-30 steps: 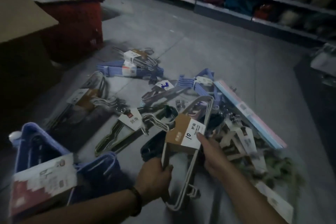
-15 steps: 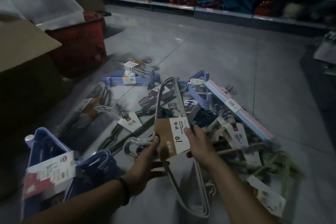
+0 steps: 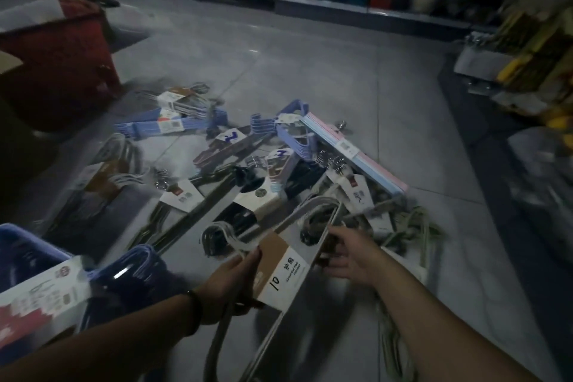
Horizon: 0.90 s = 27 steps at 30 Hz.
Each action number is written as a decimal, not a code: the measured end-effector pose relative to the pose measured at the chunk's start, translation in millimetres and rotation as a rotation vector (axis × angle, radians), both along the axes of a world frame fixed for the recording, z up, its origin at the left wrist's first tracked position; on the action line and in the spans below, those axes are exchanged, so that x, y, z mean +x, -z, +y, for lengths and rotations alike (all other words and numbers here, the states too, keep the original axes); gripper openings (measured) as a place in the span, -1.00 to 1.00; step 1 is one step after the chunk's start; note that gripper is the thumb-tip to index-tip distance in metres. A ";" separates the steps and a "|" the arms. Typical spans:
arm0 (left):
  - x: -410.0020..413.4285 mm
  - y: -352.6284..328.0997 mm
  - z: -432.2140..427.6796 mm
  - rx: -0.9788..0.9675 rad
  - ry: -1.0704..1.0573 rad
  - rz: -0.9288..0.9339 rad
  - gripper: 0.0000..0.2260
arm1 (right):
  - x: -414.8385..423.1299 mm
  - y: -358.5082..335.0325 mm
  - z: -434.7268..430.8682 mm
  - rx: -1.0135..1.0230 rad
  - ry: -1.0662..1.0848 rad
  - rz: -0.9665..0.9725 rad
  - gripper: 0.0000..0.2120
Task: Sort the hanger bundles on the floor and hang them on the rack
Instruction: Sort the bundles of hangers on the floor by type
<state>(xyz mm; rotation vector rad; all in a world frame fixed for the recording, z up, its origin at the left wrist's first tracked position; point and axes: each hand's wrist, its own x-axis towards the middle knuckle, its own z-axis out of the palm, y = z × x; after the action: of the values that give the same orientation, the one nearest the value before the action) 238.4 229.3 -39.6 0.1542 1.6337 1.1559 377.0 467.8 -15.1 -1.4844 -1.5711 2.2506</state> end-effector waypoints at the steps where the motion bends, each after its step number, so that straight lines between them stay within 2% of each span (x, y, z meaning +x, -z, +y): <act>1: 3.6 5.0 -2.7 -0.010 0.014 -0.011 -0.53 | 4.7 6.9 -3.0 -0.023 0.021 -0.026 -0.64; 6: 12.4 24.5 -11.7 -0.036 0.080 -0.052 -0.57 | 9.9 29.5 -19.3 0.036 0.078 -0.113 -0.56; 11: 20.7 24.5 -23.9 -0.059 0.101 -0.124 -0.58 | 13.3 25.2 -23.8 0.154 -0.009 -0.158 -0.68; 15: 26.0 28.9 -35.4 -0.160 0.234 -0.096 -0.50 | 23.8 31.3 -27.3 0.191 -0.054 -0.245 -0.66; 21: 26.0 15.5 -36.1 -0.242 0.387 0.015 -0.44 | 24.1 30.9 -34.9 0.191 -0.077 -0.274 -0.81; 25: 16.5 11.5 -43.8 -0.380 0.512 0.015 -0.37 | 30.2 37.1 -42.2 0.068 -0.130 -0.338 -0.74; 27: 16.7 5.4 -46.1 -0.404 0.541 0.063 -0.41 | 31.7 48.6 -49.6 0.043 -0.122 -0.384 -0.71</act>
<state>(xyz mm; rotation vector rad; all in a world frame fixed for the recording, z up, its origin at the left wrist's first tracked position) 255.2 183.2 -45.0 0.3482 1.7033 0.4063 408.7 418.2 -63.7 -1.9505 -1.8368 2.0618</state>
